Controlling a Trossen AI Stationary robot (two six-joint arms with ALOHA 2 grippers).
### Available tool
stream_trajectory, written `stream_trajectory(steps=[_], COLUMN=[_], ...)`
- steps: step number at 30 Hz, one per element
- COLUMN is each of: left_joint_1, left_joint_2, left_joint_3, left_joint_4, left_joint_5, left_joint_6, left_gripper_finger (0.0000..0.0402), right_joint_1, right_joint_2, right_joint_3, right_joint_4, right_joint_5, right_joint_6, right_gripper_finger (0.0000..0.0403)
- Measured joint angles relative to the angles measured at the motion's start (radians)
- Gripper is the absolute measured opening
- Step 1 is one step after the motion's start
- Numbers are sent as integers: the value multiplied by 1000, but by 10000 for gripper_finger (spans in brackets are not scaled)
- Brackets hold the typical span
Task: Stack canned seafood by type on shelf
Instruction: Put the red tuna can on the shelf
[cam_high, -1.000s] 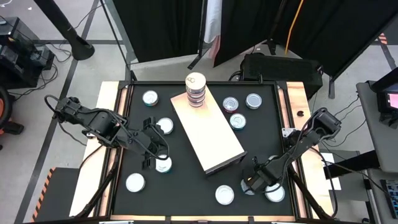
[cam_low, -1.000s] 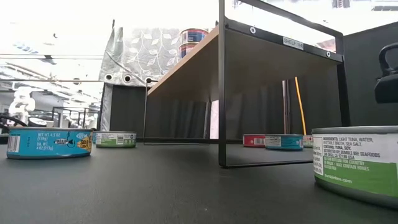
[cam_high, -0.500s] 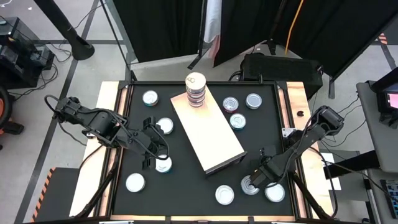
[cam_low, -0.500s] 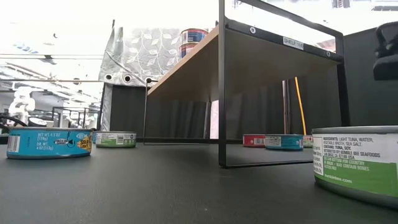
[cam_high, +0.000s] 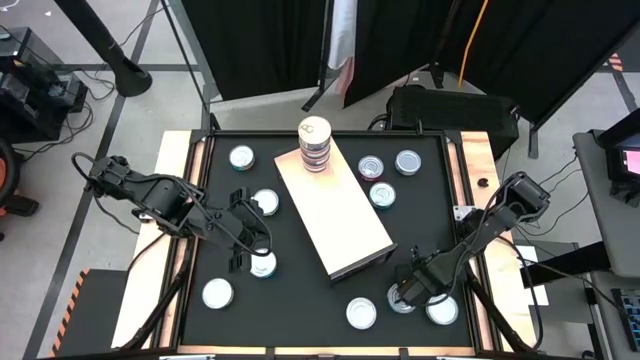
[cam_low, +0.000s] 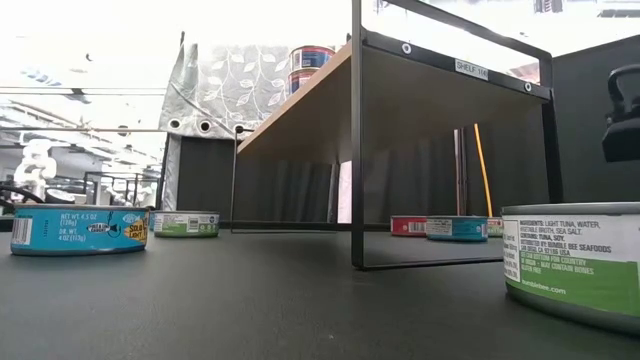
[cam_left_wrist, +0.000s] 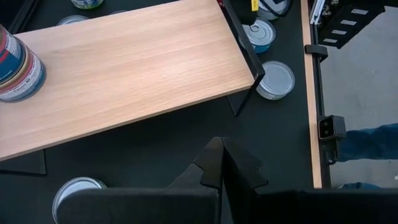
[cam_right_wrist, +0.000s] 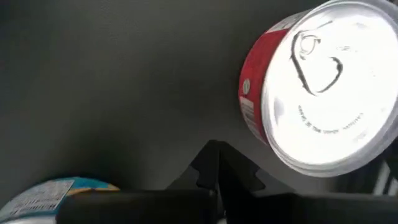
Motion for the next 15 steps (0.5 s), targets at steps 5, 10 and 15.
stream_trajectory(steps=[5,10,15], left_joint_1=[0,0,0], left_joint_2=[0,0,0], left_joint_3=[0,0,0], left_joint_4=[0,0,0], left_joint_5=[0,0,0], left_joint_6=[1,23,24], left_gripper_finger=[10,10,10], right_joint_1=[0,0,6], right_joint_2=[-1,-1,31], right_joint_3=[78,65,44], right_joint_4=[-213,-210,-133], right_joint_5=[0,-17,-42], right_joint_6=[-9,-49,-42], right_gripper_finger=[0,0,0])
